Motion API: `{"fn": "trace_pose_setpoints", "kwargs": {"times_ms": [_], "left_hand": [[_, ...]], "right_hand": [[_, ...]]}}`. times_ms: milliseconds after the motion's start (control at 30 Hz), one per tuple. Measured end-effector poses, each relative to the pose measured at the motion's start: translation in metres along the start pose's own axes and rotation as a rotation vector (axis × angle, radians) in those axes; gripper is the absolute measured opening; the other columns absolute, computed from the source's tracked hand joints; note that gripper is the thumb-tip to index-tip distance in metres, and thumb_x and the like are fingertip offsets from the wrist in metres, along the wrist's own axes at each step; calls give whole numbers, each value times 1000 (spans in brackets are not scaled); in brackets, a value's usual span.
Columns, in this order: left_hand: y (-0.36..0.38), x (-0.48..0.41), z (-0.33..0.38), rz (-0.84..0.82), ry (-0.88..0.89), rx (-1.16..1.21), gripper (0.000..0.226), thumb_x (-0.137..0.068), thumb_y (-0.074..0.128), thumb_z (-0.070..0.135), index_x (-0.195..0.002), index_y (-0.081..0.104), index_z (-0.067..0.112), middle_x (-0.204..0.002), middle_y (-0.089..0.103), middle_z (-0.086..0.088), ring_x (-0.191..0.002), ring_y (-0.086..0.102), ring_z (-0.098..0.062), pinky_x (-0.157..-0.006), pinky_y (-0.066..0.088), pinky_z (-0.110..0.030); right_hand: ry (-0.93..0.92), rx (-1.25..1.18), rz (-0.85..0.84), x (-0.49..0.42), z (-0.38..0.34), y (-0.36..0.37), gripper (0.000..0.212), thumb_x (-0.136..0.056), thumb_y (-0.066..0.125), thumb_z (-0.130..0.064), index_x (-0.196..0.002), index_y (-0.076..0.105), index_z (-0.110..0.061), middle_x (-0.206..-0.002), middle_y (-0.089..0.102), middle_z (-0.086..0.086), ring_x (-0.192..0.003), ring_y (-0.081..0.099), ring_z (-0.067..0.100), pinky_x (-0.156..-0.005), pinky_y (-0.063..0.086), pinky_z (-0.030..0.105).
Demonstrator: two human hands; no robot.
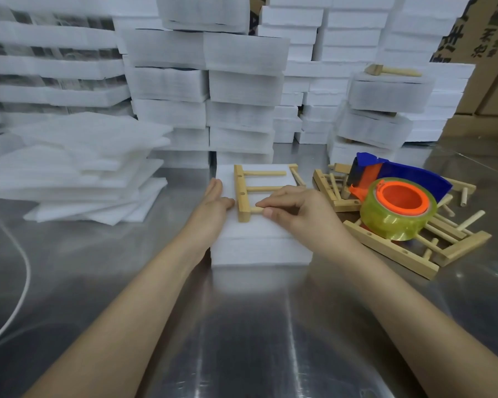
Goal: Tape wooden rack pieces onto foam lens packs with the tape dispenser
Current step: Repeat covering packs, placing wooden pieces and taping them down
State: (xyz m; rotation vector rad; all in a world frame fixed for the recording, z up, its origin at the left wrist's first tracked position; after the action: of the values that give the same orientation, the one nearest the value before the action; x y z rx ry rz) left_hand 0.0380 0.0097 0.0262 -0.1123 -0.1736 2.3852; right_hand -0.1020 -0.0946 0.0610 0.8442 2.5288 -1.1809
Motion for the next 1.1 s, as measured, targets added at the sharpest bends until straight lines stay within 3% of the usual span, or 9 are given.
{"fn": "trace_pose_setpoints", "kwargs": {"times_ms": [100, 367, 467, 567, 667, 733, 867, 1033, 1100], "left_hand": [[1, 0, 0, -3, 10, -27, 57, -99, 40, 18, -152, 22, 25, -159, 10, 18, -145, 11, -1, -114, 14, -21], [0, -5, -6, 11, -80, 57, 59, -96, 46, 23, -151, 25, 34, -156, 27, 9, -139, 35, -13, -115, 30, -37], [0, -4, -7, -12, -110, 94, 64, -97, 47, 22, -152, 17, 34, -149, 37, 13, -123, 52, -10, -98, 46, -26], [-3, -4, -7, -28, -134, 106, 70, -97, 50, 21, -154, 9, 29, -128, 50, 19, -91, 63, 2, -67, 51, -13], [-10, -4, -8, -16, -223, 183, 58, -96, 50, 32, -149, 29, 22, -142, 49, 5, -116, 58, -15, -101, 45, -32], [-12, -5, -9, -33, -259, 253, 36, -96, 46, 36, -121, 59, 14, -118, 68, -4, -98, 67, -17, -91, 49, -35], [-14, -9, -15, 29, -204, 361, 33, -97, 43, 43, -83, 62, 20, -62, 70, 8, -57, 68, -6, -64, 45, -28], [-3, -8, -15, -30, -173, 477, 56, -102, 33, 44, -76, 77, 20, -81, 76, 2, -73, 73, -11, -58, 54, -23], [0, -6, -14, -54, -163, 493, 58, -102, 29, 48, -82, 77, 21, -89, 76, -1, -80, 73, -14, -55, 54, -21]], "right_hand": [[15, -14, 3, 0, 1, 1, 18, -88, 69, -13, -104, 76, -16, -97, 67, -3, -93, 56, 4, -81, 41, 10], [34, -6, -26, 1, -3, 3, 19, -90, 66, -13, -106, 75, -15, -99, 66, 0, -93, 58, 12, -82, 44, 18], [53, -56, 4, 3, -6, -5, 26, -90, 67, -21, -115, 70, -21, -103, 65, -7, -90, 59, 8, -81, 47, 20], [124, -87, 329, 5, 3, -50, 28, -93, 62, -29, -120, 66, -27, -100, 63, -20, -85, 60, -2, -75, 48, 15], [312, 250, 700, 20, 31, -109, 27, -95, 52, -23, -120, 64, -23, -114, 61, -6, -101, 57, 10, -83, 46, 30], [537, 452, 764, 32, 57, -135, 33, -93, 50, -28, -123, 57, -14, -129, 50, 12, -115, 52, 30, -88, 42, 41], [959, 427, 567, 45, 96, -152, 68, -92, 53, -48, -135, 35, 2, -134, 43, 25, -114, 50, 45, -89, 43, 52], [1121, 212, 293, 44, 110, -144, 63, -89, 56, -57, -114, 46, 0, -93, 61, 18, -72, 66, 33, -58, 54, 37], [1132, 122, 317, 44, 115, -145, 46, -93, 55, -42, -111, 48, 0, -91, 64, 20, -73, 70, 37, -71, 59, 45]]}}
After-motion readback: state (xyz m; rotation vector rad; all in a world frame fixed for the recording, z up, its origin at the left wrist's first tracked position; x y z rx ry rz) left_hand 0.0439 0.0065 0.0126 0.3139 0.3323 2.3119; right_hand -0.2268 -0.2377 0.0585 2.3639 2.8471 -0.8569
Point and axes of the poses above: each hand's wrist, its own x-axis away from the middle knuckle, its own y-axis out of the palm, z = x × y, the point moved 3 cm from there along -x, towards the middle knuckle
